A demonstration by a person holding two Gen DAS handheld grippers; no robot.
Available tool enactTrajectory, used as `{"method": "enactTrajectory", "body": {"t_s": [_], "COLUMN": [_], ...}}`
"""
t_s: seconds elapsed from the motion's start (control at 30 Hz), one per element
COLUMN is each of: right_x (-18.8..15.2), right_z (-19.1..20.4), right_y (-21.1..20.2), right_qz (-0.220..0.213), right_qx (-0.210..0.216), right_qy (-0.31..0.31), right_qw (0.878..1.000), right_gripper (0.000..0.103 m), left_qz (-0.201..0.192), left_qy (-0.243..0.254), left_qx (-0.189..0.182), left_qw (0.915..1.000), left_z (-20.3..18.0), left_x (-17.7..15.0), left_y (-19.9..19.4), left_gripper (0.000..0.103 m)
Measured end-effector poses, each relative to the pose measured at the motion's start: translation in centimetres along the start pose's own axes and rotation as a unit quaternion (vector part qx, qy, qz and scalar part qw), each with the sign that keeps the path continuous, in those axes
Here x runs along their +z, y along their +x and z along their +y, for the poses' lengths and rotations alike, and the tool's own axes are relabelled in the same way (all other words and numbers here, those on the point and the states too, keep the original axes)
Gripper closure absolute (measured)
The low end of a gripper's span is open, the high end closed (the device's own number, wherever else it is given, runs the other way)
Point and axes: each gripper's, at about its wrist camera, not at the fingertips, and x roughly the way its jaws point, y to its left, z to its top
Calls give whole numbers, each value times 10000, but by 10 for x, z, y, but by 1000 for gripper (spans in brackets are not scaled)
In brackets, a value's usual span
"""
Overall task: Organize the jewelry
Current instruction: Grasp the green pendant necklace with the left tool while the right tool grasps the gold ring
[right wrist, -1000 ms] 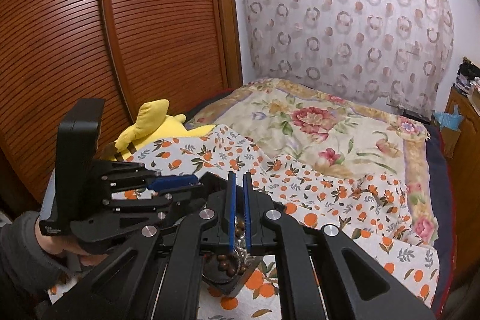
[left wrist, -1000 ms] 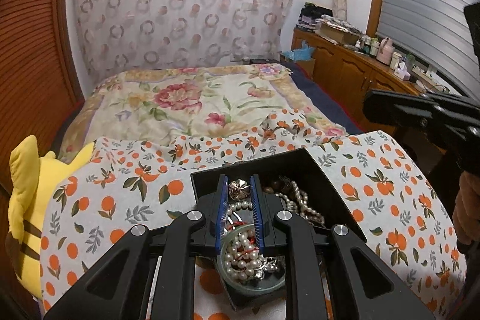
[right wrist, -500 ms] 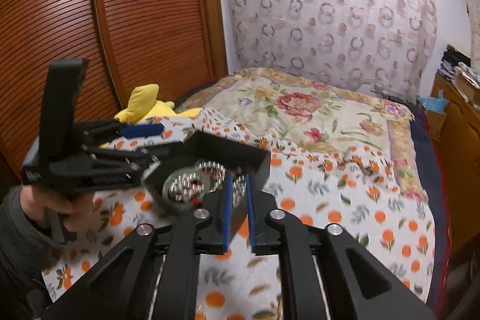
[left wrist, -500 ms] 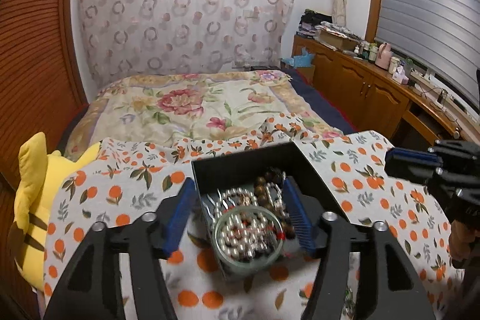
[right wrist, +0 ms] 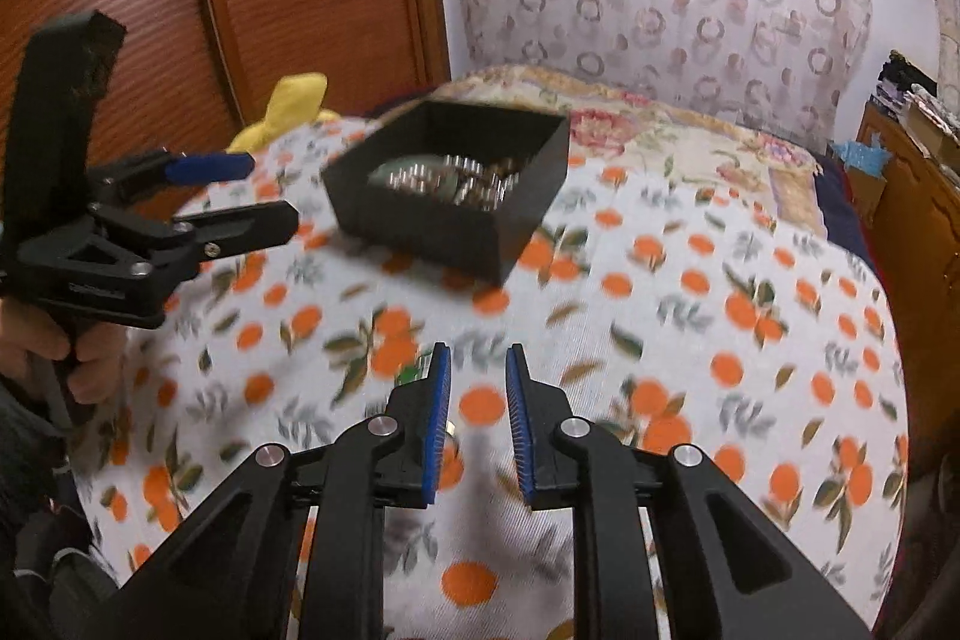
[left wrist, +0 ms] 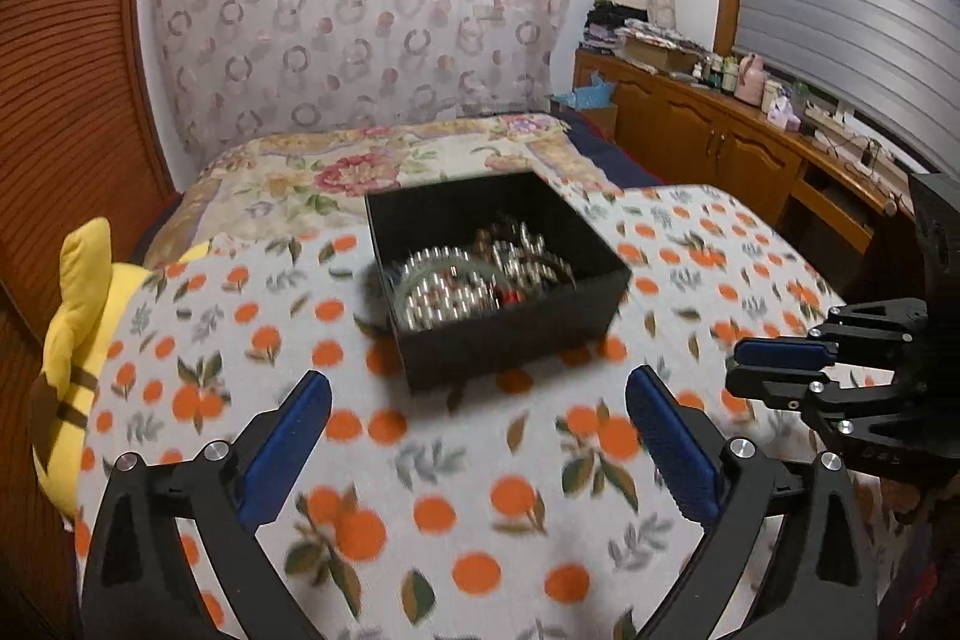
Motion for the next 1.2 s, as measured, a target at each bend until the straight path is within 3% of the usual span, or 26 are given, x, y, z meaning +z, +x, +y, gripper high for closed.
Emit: {"method": "enactTrajectory", "body": {"t_s": [0.27,0.4,0.5,0.63,0.7,1.13,1.2], "right_x": [-16,-16,-18,-19,-20,-27,-29], "right_z": [12,15,18,22,23,3,-2], "right_y": [17,21,25,28,27,0,-4], "right_qz": [368,418,496,527,539,271,232], "right_qx": [-4,-13,13,-53,-35,-176,-213], "right_qy": [-117,-150,-197,-336,-363,-188,-127], "right_qw": [9993,9990,9986,9980,9979,9993,9994], "right_gripper": [82,71,71,71,81,81,81], "left_qz": [259,323,360,387,399,646,701], "left_qy": [24,7,-1,53,56,221,262], "left_qx": [-58,-107,-146,-168,-194,-429,-503], "left_qw": [9996,9994,9992,9991,9990,9967,9959], "left_z": [-6,-8,-11,-14,-17,-42,-48], "left_x": [-27,-35,-38,-39,-38,-30,-27], "left_y": [2,2,2,2,3,23,28], "left_gripper": [8,8,8,8,8,8,12]}}
